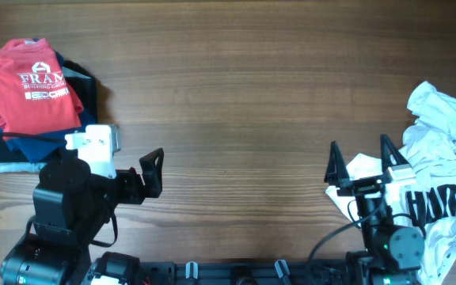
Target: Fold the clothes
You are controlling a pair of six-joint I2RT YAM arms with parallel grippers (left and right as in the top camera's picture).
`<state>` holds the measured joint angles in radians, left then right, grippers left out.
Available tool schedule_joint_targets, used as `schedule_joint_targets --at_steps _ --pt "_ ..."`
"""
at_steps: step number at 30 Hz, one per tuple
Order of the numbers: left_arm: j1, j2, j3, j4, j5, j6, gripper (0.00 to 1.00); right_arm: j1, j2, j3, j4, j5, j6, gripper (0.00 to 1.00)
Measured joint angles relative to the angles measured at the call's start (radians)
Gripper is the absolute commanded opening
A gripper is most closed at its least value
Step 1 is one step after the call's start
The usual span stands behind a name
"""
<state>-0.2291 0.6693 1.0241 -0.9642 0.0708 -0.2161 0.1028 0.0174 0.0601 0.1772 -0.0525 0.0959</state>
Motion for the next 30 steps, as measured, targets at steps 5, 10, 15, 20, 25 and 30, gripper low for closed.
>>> schedule_joint_targets --at_steps 5,10,15,20,25,30 --pt "0.0 0.0 0.0 0.0 0.0 0.0 1.0 0.0 -0.003 -0.055 -0.164 -0.068 -0.074 1.0" --pt "0.0 0.0 0.0 0.0 0.0 0.0 1.0 -0.002 -0.003 -0.054 -0.169 -0.101 -0.098 0.99" --pt "0.0 0.0 0.0 0.0 0.0 0.0 1.0 -0.002 -0.003 -0.054 -0.169 -0.105 -0.102 1.0" --pt "0.0 0.0 0.0 0.0 0.0 0.0 1.0 -0.002 -0.003 -0.054 -0.17 -0.105 -0.102 1.0" --pt "0.0 0.0 0.0 0.0 0.0 0.0 1.0 -0.002 -0.003 -0.054 -0.17 -0.105 -0.102 1.0" --pt "0.0 0.0 0.0 0.0 0.0 0.0 1.0 -0.002 -0.003 -0.054 -0.169 -0.105 -0.102 1.0"
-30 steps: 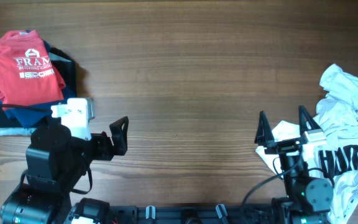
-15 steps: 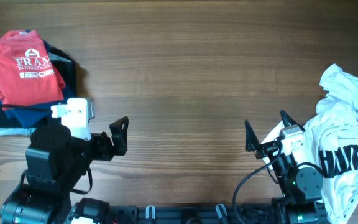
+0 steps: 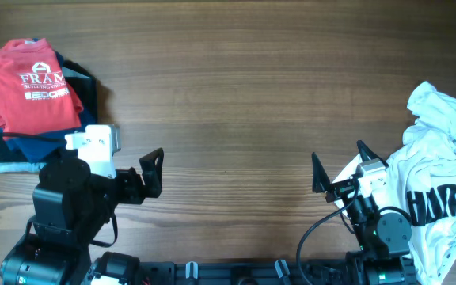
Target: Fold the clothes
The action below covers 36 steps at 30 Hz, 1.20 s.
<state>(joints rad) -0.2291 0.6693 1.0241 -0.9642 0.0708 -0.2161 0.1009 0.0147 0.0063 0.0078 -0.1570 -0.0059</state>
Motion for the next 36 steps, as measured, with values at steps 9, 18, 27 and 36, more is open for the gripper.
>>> schedule_joint_targets --at_steps 9,18,27,36 --pt "0.0 -0.023 -0.003 -0.099 -0.011 0.0 1.0 0.0 0.0 0.0 0.0 0.0 0.0 1.0" --pt "0.104 -0.337 -0.336 0.061 -0.04 0.0 1.0 0.0 0.0 0.0 -0.001 -0.001 0.0 1.0" --pt "0.108 -0.612 -0.811 0.602 -0.045 0.0 1.0 0.0 0.0 0.0 0.0 -0.001 0.0 1.0" --pt "0.108 -0.656 -1.003 1.009 -0.049 0.082 1.0 0.0 -0.001 0.0 0.0 -0.001 0.0 1.0"
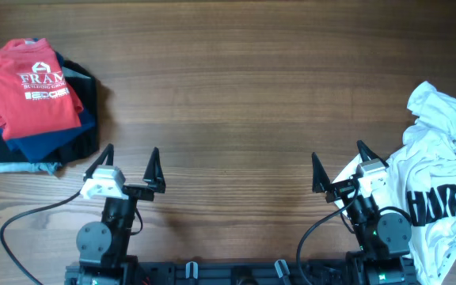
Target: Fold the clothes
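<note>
A crumpled white T-shirt with black lettering (442, 158) lies in a heap at the table's right edge. At the far left sits a stack of folded clothes (30, 103) with a red printed shirt (38, 83) on top. My left gripper (131, 162) stands open near the front edge, left of centre, holding nothing. Just left of the white shirt, my right gripper (337, 165) is also open, its fingers empty and apart from the cloth.
The wooden table (236, 95) stretches between the two piles. A dark garment and a pale blue one (14, 165) stick out under the folded stack. Arm bases and cables run along the front edge (236, 273).
My left arm has drawn back from its raised, turned pose beside the folded stack to a low pose at the front edge, fingers pointing away. The right gripper has not moved.
At first my left arm stood raised next to the folded stack and my right gripper was open by the white shirt's edge. Then the right gripper was slightly further left. Now both arms sit low at the front edge, open.
</note>
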You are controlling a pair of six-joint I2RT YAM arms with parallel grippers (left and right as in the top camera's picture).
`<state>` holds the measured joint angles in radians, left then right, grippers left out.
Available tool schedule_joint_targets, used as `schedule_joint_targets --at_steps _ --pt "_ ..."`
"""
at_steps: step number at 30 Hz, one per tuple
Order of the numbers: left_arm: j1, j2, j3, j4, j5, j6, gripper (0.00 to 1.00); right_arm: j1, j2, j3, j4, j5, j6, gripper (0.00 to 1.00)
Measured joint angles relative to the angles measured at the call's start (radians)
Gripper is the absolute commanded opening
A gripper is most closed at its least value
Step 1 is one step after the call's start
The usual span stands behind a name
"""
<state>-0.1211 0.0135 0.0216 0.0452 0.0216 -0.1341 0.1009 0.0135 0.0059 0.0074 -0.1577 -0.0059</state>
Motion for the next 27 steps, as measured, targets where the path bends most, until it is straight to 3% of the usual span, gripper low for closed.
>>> schedule_joint_targets --at_steps 4,27 --pt "0.0 0.0 -0.008 -0.114 0.01 0.037 1.0 0.0 0.0 0.0 0.0 0.0 0.0 1.0" --pt "0.0 0.0 -0.011 -0.115 0.021 0.031 1.0 0.0 0.0 0.0 0.0 0.0 0.0 1.0"
